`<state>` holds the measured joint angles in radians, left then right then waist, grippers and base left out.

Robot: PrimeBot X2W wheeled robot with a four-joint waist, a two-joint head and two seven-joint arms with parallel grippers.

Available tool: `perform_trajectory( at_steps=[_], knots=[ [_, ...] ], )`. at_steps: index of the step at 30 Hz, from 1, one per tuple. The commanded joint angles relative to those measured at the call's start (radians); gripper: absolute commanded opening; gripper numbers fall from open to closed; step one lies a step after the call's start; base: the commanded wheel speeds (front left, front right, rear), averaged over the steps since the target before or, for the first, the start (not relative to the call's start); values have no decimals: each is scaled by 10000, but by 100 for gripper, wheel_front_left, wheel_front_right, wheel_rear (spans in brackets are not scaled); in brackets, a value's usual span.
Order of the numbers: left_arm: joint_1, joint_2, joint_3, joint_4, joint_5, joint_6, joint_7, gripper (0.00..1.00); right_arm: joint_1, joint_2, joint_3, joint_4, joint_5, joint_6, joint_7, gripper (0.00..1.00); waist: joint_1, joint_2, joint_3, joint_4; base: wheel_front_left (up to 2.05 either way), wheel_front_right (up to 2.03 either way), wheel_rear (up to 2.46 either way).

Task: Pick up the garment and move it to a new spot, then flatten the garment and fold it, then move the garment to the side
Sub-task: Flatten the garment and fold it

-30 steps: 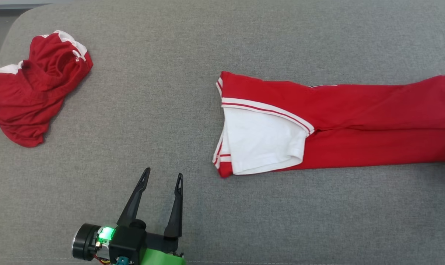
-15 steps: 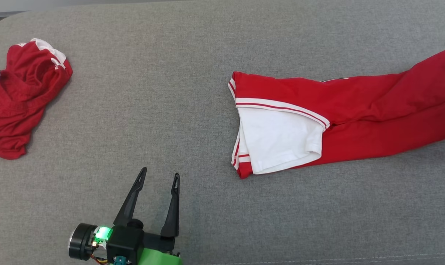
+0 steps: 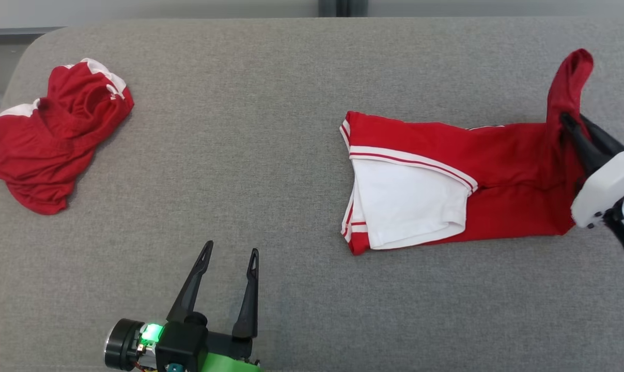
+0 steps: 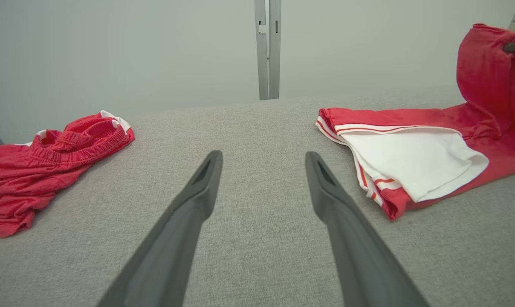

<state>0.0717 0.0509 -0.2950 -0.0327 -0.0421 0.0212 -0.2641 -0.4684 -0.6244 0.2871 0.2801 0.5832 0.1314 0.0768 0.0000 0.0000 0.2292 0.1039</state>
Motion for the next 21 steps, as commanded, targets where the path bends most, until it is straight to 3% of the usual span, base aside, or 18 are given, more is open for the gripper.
perform_trajectory(
  at_steps=[1,11,21],
  knots=[
    [42,4,-5,-39,-15,60,-1,100,282,297,-164,-402,-215,-12,194,0,0,0,-59,268,0,0,0],
    [-59,0,-156,-50,-178,162,-1,100,1007,2285,-169,-2148,-1009,-12,1165,0,0,0,-3,886,0,0,0],
    [-228,0,-367,64,-396,270,-1,100,767,3379,254,-1415,-992,-6,1363,1,0,0,112,1381,0,0,0]
  ],
)
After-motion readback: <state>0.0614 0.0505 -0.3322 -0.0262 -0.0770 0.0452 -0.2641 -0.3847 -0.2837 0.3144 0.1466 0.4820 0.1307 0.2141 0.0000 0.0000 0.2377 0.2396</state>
